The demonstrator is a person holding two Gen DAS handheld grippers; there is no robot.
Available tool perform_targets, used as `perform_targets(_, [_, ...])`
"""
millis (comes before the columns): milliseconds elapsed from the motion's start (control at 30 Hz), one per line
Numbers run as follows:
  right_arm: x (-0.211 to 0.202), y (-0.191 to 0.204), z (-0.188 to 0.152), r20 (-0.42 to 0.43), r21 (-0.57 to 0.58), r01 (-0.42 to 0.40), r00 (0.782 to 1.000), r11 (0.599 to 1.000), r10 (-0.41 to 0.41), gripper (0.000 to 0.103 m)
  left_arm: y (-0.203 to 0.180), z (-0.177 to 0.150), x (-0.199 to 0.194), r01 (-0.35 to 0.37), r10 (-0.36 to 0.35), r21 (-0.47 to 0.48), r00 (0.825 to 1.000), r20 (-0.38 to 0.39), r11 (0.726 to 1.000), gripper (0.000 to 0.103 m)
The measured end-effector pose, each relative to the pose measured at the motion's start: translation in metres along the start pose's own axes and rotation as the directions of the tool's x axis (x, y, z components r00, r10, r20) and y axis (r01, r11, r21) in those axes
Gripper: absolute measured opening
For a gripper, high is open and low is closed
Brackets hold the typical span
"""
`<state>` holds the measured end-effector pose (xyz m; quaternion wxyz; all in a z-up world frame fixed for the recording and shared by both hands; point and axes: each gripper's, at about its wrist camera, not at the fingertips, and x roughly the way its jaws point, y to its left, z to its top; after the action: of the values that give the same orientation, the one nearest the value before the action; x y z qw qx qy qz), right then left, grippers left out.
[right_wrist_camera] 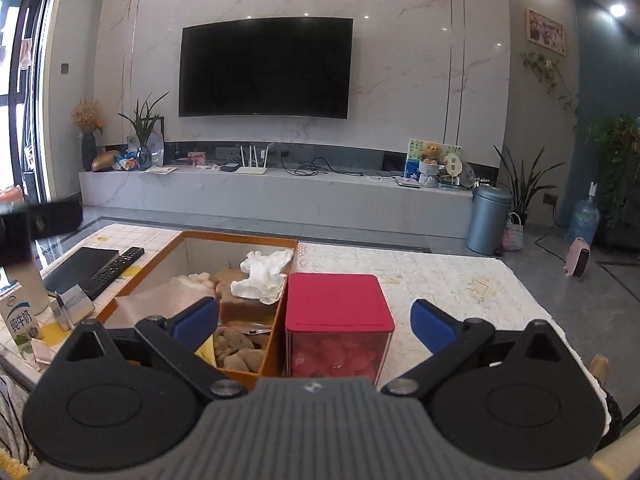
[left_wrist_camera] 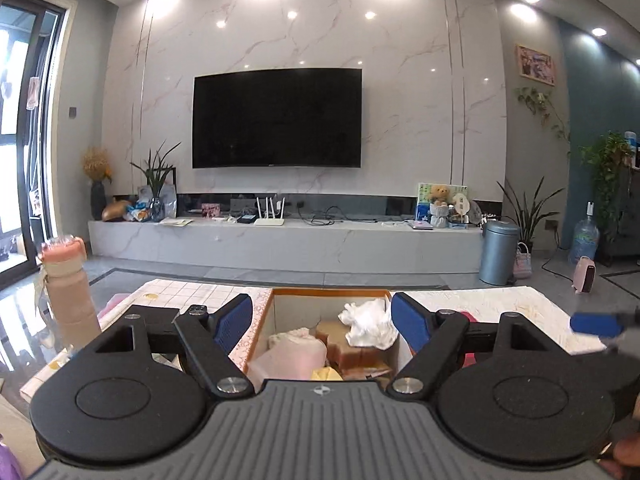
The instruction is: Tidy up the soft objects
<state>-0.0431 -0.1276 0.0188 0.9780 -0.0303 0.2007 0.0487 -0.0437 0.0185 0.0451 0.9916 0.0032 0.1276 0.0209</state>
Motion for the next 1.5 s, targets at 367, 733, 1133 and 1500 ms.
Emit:
perform_targets(367, [0.013, -0.002, -0.034, 0.011, 0.008, -0.058, 0.998, 0.998, 0.058, 0.100, 0.004, -0.031, 0.016, 0.012, -0.013, -0.034, 1.000, -0.018, 0.999, 0.093])
perform_targets(733, [0.035, -0.001, -0.062, 0.063, -0.044, -0.036, 0.997, 0.998, 0.038, 0.100, -0.016, -0.059, 0.026, -0.010, 0.010, 0.008, 0.998, -0.064, 1.000, 0.093])
perform_targets(1133, [0.058, 0.003, -0.078, -0.033, -0.047, -0.066, 0.997, 0.997, 0.065, 0.100, -0.020, -0.069, 0.038, -0.035, 0.040, 0.033, 0.987, -0.156, 0.999, 0.093])
perform_targets(1500, [0.058, 0.003, -0.079, -0.049, -0.065, -0.063, 0.997, 0.996, 0.060, 0.100, -0.021, -0.070, 0.038, -0.044, 0.052, 0.053, 0.984, -0.169, 0.998, 0.093])
